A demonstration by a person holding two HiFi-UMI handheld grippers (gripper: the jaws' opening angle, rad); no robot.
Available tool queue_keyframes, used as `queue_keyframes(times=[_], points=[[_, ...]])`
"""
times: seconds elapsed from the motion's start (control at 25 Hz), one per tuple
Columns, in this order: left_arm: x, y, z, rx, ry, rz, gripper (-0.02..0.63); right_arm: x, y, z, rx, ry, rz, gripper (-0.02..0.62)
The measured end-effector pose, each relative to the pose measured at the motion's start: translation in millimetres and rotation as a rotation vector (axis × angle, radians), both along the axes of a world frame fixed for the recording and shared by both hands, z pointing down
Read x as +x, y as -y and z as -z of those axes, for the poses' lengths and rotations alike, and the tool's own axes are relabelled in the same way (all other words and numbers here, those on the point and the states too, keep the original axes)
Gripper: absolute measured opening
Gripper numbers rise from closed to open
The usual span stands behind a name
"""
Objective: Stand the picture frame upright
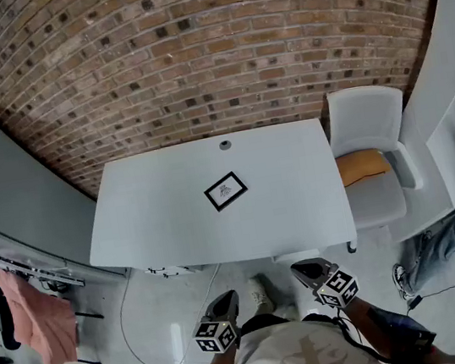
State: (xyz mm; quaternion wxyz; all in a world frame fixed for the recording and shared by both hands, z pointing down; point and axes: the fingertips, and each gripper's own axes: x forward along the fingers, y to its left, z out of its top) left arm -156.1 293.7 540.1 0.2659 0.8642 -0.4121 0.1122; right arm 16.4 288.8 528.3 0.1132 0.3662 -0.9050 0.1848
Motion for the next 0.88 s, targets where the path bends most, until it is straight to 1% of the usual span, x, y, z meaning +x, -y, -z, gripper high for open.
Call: queue_keyframes(times=[0.2,0.48,0.56,0.88], points=[[-3,-10,4,0.020,-0.002,0.011,0.003,-7,-8,-2,0.004,-0.010,0.026,0.008],[-28,-18,2,0.024,-0.001,0.075,0.003,-19,-8,-7,-0.004,-0.003,0.028,0.008],[-32,-20,2,0.021,-0.003,0.090,0.003,-19,-6,-5,-0.001,0.007,0.020,0.008],[-35,-20,5,0.035,-0.010,0.125,0.004,-12,1,-5,0.000,-0.009,0.014,0.008]])
